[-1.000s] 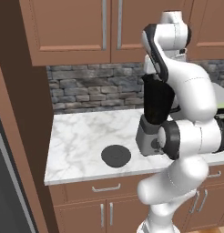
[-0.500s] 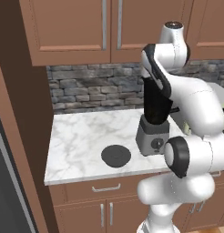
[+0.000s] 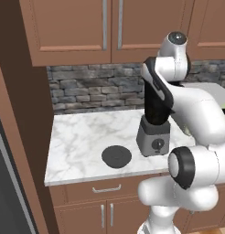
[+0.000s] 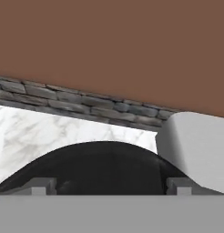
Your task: Grab the garlic and lemon from the fridge, place them in the blender, close the lid, and turn on the blender to create a marinade.
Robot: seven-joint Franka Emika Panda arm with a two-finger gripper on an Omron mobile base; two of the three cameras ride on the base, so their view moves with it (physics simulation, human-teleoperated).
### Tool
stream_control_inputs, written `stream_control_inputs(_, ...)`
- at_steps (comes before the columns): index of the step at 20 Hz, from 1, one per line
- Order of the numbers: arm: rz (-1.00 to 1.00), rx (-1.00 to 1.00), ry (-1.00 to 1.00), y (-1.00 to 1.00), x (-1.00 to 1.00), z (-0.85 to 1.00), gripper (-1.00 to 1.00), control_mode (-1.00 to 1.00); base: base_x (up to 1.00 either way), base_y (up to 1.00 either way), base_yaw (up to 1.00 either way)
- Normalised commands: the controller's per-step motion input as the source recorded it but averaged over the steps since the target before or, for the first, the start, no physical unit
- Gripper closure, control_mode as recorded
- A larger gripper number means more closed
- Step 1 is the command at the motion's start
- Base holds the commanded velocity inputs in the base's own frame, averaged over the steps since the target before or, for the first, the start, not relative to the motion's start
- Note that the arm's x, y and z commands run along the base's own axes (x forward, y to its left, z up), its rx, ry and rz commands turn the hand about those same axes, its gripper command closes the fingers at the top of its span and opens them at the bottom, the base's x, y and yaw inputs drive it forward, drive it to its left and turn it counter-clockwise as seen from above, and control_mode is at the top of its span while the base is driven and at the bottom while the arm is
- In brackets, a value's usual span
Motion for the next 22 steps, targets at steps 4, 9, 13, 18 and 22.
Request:
stream_control_inputs(4,0.0,0.0,-0.28,0.0,-0.39,0.24,-1.0,-1.0,0.0,0.0,0.0)
stream_control_inputs(9,0.0,0.0,-0.14,0.18,-1.0,0.29,-1.0,-1.0,0.0,0.0,0.0)
stream_control_inputs(13,0.0,0.0,-0.01,0.47,-1.0,0.42,-1.0,-1.0,0.0,0.0,0.0)
stream_control_inputs(18,0.0,0.01,0.1,0.88,-1.0,0.13,-1.0,-1.0,0.0,0.0,0.0)
stream_control_inputs(22,-0.06,0.04,0.24,1.0,-1.0,-0.27,-1.0,-1.0,0.0,0.0,0.0)
